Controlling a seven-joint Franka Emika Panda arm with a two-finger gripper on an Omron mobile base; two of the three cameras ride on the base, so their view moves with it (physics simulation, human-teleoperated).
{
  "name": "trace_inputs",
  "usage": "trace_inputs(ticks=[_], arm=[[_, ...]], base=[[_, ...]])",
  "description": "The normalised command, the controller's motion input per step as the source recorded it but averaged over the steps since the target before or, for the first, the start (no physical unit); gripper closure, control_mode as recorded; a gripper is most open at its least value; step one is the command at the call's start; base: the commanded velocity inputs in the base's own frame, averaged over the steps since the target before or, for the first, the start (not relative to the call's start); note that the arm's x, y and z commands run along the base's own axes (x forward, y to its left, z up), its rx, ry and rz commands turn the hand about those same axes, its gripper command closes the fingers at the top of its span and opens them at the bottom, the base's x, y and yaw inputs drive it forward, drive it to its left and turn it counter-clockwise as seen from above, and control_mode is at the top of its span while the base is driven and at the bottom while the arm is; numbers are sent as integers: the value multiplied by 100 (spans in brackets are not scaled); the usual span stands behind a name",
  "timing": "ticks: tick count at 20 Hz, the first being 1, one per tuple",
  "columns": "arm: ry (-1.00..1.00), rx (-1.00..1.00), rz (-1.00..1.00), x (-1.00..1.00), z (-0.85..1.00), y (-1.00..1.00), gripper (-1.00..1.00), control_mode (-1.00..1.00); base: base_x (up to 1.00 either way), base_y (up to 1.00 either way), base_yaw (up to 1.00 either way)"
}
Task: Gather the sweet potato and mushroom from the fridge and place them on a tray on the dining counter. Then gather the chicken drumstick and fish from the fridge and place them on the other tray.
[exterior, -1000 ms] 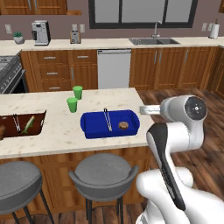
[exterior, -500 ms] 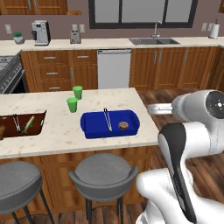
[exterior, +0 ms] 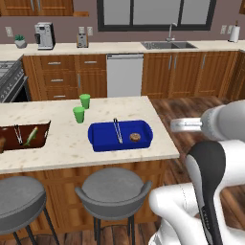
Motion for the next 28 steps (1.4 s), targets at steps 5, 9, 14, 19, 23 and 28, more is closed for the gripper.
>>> trace_inputs(ticks=[5, 9, 14, 19, 23, 28], arm=[[0, 0, 0, 0, 0, 0, -100, 100], [0, 0, 0, 0, 0, 0, -100, 100], [0, 0, 0, 0, 0, 0, -100, 100], [0, 0, 0, 0, 0, 0, -100, 100], [0, 0, 0, 0, 0, 0, -100, 100], [0, 0, 0, 0, 0, 0, -100, 100]], base=[[-17, -8, -5], [-38, -35, -29], [-27, -25, -51], [0, -11, -62], [6, -7, -59], [15, -10, -48]])
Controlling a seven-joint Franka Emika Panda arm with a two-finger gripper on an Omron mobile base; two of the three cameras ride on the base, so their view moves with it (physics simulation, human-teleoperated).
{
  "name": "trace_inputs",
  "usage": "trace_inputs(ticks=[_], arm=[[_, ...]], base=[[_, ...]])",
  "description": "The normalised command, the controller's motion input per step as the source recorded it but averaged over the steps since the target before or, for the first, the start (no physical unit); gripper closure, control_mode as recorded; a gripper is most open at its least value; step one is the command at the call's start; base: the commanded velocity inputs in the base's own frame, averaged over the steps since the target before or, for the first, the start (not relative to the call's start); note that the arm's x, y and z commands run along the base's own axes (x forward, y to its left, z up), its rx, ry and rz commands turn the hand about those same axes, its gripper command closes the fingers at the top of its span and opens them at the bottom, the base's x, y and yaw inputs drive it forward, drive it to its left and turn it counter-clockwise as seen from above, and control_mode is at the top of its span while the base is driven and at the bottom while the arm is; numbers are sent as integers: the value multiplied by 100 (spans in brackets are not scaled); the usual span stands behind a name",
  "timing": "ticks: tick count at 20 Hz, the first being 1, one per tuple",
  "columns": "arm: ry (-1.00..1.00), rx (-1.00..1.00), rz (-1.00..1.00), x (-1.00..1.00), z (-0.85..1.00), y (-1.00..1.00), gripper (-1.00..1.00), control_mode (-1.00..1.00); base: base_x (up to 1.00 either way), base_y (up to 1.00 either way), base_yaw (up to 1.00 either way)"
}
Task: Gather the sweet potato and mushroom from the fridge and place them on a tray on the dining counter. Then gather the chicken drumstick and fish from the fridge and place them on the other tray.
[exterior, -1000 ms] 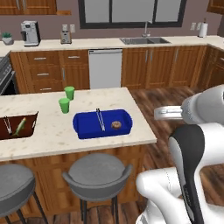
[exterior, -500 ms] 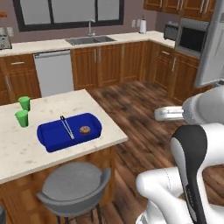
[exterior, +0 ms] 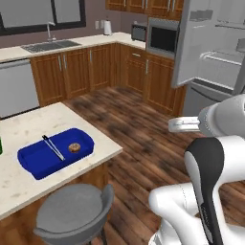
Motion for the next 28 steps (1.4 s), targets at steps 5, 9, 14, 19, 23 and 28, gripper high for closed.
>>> trace_inputs(ticks=[5, 9, 14, 19, 23, 28], arm=[[0, 0, 0, 0, 0, 0, -100, 100], [0, 0, 0, 0, 0, 0, -100, 100], [0, 0, 0, 0, 0, 0, -100, 100], [0, 0, 0, 0, 0, 0, -100, 100], [0, 0, 0, 0, 0, 0, -100, 100], [0, 0, 0, 0, 0, 0, -100, 100]], base=[[-4, -81, -17], [-25, -86, -6], [18, -63, -9], [75, -37, -15], [91, -15, -21], [99, 0, -21]])
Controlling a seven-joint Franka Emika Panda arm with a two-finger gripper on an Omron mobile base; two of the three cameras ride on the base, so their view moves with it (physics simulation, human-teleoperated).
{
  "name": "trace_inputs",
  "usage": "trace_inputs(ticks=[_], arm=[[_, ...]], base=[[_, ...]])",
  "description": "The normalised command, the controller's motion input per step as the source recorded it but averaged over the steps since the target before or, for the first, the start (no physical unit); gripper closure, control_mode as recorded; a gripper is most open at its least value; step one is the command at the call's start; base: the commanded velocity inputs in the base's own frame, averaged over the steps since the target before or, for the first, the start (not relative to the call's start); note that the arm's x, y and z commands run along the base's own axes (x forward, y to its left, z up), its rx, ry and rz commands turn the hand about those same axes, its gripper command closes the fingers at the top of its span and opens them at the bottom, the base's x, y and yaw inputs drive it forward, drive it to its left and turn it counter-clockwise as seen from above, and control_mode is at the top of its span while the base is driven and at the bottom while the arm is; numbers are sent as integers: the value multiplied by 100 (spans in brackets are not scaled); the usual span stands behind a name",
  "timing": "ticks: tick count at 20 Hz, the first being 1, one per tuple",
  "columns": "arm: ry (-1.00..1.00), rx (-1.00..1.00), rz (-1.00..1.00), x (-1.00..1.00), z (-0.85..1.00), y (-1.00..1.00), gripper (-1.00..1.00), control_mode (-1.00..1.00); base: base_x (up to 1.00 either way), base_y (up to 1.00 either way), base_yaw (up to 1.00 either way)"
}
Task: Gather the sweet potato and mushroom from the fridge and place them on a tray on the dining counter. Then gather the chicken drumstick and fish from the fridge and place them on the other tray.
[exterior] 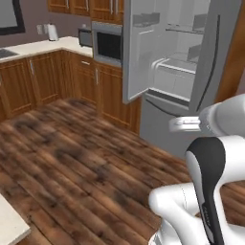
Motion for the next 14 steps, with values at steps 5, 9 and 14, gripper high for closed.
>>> trace_inputs(ticks=[5, 9, 14], arm=[[0, 0, 0, 0, 0, 0, -100, 100], [0, 0, 0, 0, 0, 0, -100, 100], [0, 0, 0, 0, 0, 0, -100, 100]], base=[[89, -2, -23], [68, -10, -26], [73, 1, -26]])
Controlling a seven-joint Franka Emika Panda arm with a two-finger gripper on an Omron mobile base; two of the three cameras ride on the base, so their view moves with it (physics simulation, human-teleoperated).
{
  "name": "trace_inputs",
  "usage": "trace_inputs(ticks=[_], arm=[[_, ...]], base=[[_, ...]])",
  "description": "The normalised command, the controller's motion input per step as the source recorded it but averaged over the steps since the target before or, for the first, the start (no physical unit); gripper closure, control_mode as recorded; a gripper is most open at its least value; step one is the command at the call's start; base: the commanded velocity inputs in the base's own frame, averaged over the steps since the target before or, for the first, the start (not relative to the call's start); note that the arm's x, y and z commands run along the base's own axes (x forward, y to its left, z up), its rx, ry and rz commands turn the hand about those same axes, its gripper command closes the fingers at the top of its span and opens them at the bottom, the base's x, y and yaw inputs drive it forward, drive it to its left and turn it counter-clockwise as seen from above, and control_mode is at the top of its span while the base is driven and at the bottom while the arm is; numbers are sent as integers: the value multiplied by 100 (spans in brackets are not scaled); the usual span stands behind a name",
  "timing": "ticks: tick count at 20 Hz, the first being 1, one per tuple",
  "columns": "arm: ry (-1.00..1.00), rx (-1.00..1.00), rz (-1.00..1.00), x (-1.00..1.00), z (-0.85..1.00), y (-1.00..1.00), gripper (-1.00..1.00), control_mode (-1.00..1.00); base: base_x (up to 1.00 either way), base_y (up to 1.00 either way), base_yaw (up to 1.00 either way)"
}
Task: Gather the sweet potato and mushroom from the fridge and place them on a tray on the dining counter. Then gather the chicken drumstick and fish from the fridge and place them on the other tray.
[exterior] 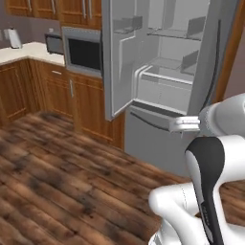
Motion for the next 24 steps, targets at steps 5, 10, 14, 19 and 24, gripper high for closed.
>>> trace_inputs(ticks=[5, 10, 14, 19, 24], arm=[[0, 0, 0, 0, 0, 0, -100, 100], [0, 0, 0, 0, 0, 0, -100, 100], [0, 0, 0, 0, 0, 0, -100, 100], [0, 0, 0, 0, 0, 0, -100, 100], [0, 0, 0, 0, 0, 0, -100, 100]], base=[[66, 1, -26], [67, 2, -26], [67, 5, -27], [95, 49, -28], [80, 47, -26]])
